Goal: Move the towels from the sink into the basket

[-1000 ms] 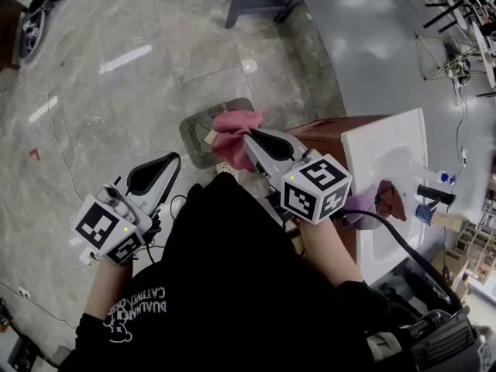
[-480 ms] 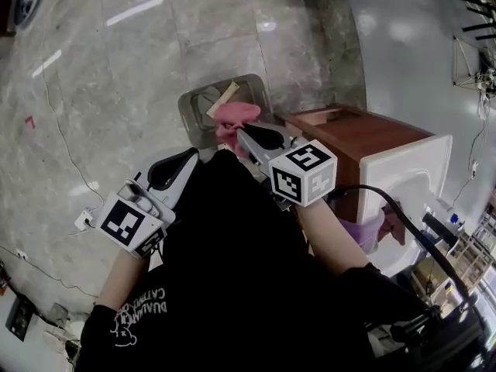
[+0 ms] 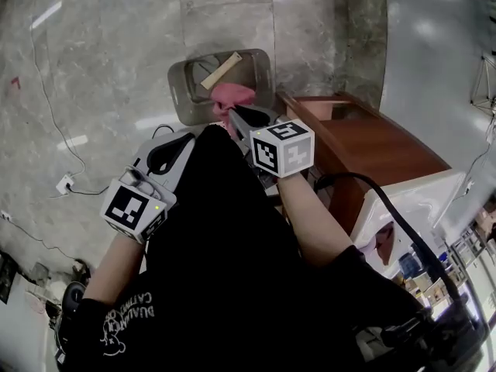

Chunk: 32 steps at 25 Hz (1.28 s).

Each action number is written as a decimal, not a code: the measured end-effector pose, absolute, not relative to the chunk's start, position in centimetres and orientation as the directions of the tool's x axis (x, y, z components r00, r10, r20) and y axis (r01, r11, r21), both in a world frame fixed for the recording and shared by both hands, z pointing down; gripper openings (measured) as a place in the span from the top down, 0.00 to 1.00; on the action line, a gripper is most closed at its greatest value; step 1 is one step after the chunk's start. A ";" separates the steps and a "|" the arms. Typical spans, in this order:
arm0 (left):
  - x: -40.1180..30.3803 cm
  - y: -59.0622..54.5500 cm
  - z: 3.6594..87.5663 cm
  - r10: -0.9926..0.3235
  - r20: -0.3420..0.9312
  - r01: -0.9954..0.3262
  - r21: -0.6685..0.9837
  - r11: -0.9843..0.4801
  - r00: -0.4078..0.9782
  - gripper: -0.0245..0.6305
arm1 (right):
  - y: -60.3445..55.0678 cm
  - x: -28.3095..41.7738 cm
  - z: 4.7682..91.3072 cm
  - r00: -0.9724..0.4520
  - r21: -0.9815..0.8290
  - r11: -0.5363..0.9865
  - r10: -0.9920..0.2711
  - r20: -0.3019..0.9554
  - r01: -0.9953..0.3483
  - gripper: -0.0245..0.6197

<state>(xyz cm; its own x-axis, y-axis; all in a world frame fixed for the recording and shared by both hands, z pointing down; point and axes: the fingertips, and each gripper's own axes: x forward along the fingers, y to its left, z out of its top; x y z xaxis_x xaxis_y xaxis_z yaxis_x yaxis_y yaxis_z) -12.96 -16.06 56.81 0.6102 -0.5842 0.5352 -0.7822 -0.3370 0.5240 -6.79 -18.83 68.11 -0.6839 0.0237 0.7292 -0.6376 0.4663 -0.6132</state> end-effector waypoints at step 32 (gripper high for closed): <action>-11.8 -9.9 67.8 -0.416 0.695 -0.796 0.588 -0.143 0.587 0.96 | -15.3 1.0 86.0 -0.379 -0.385 0.434 0.103 0.919 -0.814 0.89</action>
<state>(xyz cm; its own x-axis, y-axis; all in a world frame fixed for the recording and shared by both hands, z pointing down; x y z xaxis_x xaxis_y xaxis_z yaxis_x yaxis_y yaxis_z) -11.83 -9.85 67.85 0.5873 -0.4156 0.6945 -0.7963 -0.1427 0.5879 1.01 -15.31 85.99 -0.3793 0.1033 0.9195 -0.8145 0.4343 -0.3848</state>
